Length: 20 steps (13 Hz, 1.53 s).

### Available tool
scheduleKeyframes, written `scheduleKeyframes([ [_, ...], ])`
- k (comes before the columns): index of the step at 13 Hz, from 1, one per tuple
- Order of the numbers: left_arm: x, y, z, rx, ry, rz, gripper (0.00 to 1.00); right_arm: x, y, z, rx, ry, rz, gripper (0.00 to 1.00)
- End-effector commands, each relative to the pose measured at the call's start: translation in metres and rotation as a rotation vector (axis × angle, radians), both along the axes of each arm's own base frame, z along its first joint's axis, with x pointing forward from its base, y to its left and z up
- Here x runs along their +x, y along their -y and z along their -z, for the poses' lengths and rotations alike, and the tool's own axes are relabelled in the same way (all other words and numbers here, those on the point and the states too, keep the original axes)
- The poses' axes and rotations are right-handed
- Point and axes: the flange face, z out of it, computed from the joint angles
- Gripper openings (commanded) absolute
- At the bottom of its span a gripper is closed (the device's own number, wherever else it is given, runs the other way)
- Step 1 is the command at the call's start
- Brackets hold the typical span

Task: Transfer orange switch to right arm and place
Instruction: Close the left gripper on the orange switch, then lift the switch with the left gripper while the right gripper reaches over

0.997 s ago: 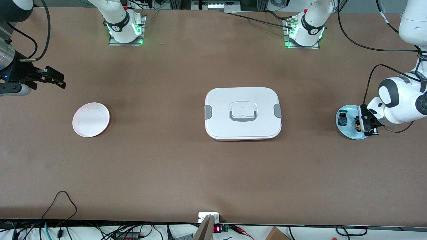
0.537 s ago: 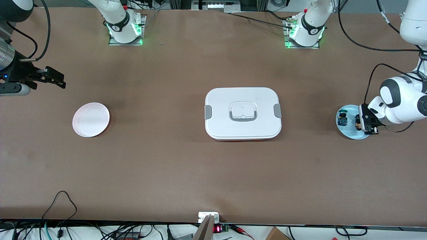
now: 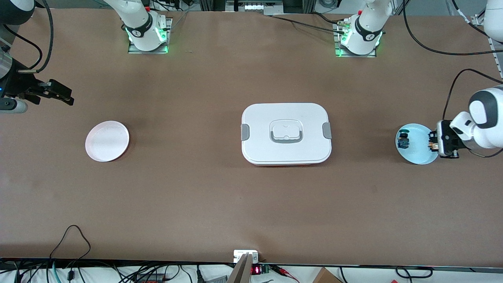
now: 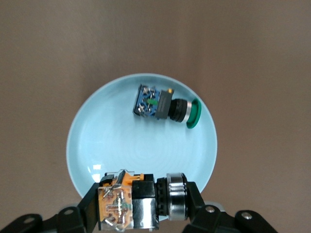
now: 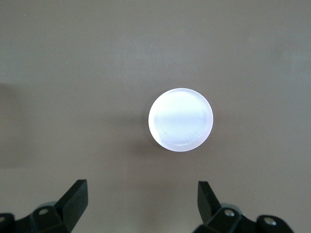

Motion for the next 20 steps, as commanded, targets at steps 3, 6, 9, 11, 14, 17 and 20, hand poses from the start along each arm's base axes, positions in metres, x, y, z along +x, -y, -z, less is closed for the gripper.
scheduleKeyframes([
  [3,0.024,0.037,-0.078,-0.247,-0.085,-0.008,0.0,-0.005,0.002,-0.007,0.005,-0.031,-0.056,1.0],
  [6,0.028,0.088,-0.099,-0.597,-0.147,-0.088,0.0,-0.005,-0.002,-0.007,0.006,-0.029,-0.055,1.0],
  [9,0.037,0.17,-0.104,-0.851,-0.257,-0.144,0.0,-0.011,0.0,0.001,0.019,-0.094,-0.057,1.0],
  [11,0.048,0.227,-0.109,-1.061,-0.283,-0.143,0.0,-0.014,-0.01,0.001,0.139,-0.114,-0.04,1.0],
  [14,0.069,0.332,-0.131,-1.354,-0.252,-0.186,0.0,-0.011,-0.035,0.007,0.374,-0.131,-0.043,1.0],
  [17,0.067,0.455,-0.152,-1.5,-0.277,-0.296,0.0,-0.002,-0.077,0.016,0.593,-0.157,-0.048,1.0],
  [20,0.04,0.572,-0.183,-1.539,-0.186,-0.453,0.0,0.011,-0.109,0.035,0.838,-0.223,-0.016,1.0],
])
